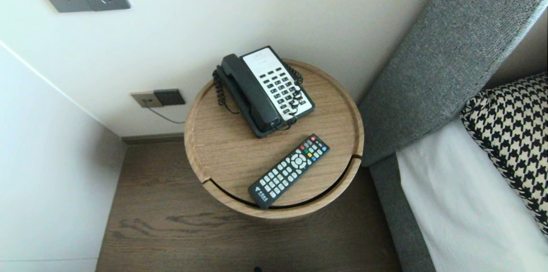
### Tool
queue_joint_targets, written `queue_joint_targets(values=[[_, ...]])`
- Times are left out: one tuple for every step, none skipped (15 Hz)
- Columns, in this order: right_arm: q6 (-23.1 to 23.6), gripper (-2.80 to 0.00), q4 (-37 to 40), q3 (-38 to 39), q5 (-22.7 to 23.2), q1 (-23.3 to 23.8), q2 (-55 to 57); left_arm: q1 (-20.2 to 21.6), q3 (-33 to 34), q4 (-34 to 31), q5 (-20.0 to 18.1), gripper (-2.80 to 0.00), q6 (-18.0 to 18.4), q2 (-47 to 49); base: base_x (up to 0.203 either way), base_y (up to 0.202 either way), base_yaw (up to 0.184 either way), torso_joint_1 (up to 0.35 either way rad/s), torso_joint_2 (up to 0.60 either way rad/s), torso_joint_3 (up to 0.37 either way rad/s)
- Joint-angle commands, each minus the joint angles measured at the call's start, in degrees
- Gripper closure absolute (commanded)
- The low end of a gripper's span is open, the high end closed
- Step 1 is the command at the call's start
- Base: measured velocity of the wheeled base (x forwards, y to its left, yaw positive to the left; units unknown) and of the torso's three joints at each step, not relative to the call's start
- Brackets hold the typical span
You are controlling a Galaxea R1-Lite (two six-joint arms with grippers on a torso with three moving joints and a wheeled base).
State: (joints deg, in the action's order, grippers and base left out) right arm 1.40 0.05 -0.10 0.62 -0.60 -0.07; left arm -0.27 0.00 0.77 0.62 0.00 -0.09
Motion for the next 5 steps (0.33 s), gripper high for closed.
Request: queue_joint_targets(values=[[0.27, 0.0, -0.05, 0.01, 0.08, -0.02, -0.19, 0.0, 0.09, 0.02, -0.01, 0.0, 0.0, 0.09, 0.0, 0.0, 0.0, 0.0, 0.0, 0.0], [0.12, 0.0, -0.05, 0.01, 0.08, -0.02, -0.19, 0.0, 0.09, 0.02, -0.01, 0.0, 0.0, 0.09, 0.0, 0.0, 0.0, 0.0, 0.0, 0.0], [0.0, 0.0, 0.04, 0.01, -0.01, -0.02, -0.19, 0.0, 0.09, 0.02, -0.01, 0.0, 0.0, 0.09, 0.0, 0.0, 0.0, 0.0, 0.0, 0.0], [0.09, 0.0, 0.04, 0.01, -0.01, -0.02, -0.19, 0.0, 0.09, 0.02, -0.01, 0.0, 0.0, 0.09, 0.0, 0.0, 0.0, 0.0, 0.0, 0.0], [0.09, 0.0, 0.04, 0.01, -0.01, -0.02, -0.19, 0.0, 0.09, 0.02, -0.01, 0.0, 0.0, 0.09, 0.0, 0.0, 0.0, 0.0, 0.0, 0.0]])
